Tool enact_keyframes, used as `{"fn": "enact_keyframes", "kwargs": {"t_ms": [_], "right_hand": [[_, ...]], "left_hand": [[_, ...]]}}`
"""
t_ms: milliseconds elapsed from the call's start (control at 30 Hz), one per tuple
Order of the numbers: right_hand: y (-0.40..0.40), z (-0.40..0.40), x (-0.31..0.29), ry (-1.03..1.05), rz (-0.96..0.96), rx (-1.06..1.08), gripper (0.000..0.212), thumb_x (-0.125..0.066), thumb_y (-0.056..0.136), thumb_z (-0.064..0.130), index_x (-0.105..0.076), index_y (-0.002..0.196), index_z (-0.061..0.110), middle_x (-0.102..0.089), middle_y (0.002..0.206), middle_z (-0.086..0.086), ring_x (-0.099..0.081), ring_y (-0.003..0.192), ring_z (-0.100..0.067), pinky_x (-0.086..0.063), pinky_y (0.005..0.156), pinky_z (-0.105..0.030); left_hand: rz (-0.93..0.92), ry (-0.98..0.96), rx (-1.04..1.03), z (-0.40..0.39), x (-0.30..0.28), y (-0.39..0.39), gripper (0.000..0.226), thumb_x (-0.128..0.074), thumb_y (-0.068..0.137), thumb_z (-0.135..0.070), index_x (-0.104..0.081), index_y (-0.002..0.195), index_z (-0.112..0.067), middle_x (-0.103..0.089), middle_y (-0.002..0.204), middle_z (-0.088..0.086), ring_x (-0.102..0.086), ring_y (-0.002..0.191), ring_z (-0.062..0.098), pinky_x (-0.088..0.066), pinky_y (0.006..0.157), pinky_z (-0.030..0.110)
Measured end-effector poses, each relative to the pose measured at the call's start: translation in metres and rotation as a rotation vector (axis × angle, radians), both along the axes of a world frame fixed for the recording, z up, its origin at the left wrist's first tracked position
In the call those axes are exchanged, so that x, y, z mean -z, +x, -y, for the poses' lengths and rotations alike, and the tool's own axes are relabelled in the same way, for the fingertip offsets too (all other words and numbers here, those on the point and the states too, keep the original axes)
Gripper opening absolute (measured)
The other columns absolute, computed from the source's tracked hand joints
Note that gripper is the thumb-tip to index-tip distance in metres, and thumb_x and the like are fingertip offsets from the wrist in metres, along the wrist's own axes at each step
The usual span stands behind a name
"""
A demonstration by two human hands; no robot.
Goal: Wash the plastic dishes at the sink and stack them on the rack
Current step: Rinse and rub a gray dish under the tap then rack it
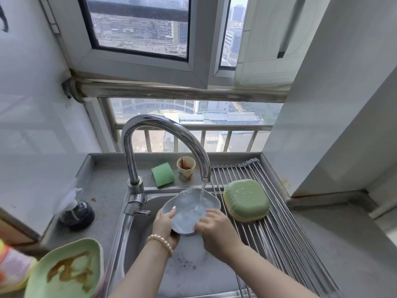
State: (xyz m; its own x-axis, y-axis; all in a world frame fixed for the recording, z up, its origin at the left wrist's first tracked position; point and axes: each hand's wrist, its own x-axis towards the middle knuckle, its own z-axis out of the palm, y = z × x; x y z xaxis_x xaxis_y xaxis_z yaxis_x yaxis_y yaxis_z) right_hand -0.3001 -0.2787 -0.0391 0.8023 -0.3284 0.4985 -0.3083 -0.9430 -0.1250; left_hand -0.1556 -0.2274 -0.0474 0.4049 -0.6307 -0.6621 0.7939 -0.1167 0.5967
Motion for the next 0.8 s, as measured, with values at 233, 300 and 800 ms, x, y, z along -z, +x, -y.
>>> {"fn": "enact_keyframes", "kwargs": {"t_ms": [233,300,800], "right_hand": [[-0.027,0.012,-0.004,-0.006,0.002,0.28,0.019,-0.085,0.055,0.017,-0.073,0.069,0.022,-0.065,0.103,-0.005,-0.049,0.107,-0.024,-0.037,0.1,-0.058],[-0.028,0.009,0.0,0.198,0.008,0.371,0.028,-0.076,0.064,0.001,-0.078,0.086,0.019,-0.055,0.13,-0.011,-0.04,0.126,-0.025,-0.033,0.107,-0.053],[-0.024,0.003,0.01,1.131,-0.267,0.347,0.051,-0.054,0.079,-0.009,-0.06,0.122,0.018,-0.054,0.099,-0.001,-0.058,0.077,-0.013,-0.044,0.058,-0.012]], "left_hand": [[0.326,0.12,0.066,-0.01,0.01,-0.005,0.012,-0.052,0.097,-0.01,-0.062,0.092,-0.012,-0.066,0.085,0.013,-0.062,0.073,0.026,-0.056,0.056,0.034],[0.472,0.088,0.007,-0.012,0.015,-0.007,0.015,-0.054,0.094,-0.003,-0.064,0.097,-0.013,-0.066,0.087,0.011,-0.06,0.079,0.024,-0.052,0.068,0.036],[0.678,0.424,0.464,-0.015,-0.014,0.028,0.015,-0.041,0.09,0.003,-0.051,0.086,-0.005,-0.057,0.09,0.016,-0.063,0.076,0.032,-0.057,0.05,0.04]]}}
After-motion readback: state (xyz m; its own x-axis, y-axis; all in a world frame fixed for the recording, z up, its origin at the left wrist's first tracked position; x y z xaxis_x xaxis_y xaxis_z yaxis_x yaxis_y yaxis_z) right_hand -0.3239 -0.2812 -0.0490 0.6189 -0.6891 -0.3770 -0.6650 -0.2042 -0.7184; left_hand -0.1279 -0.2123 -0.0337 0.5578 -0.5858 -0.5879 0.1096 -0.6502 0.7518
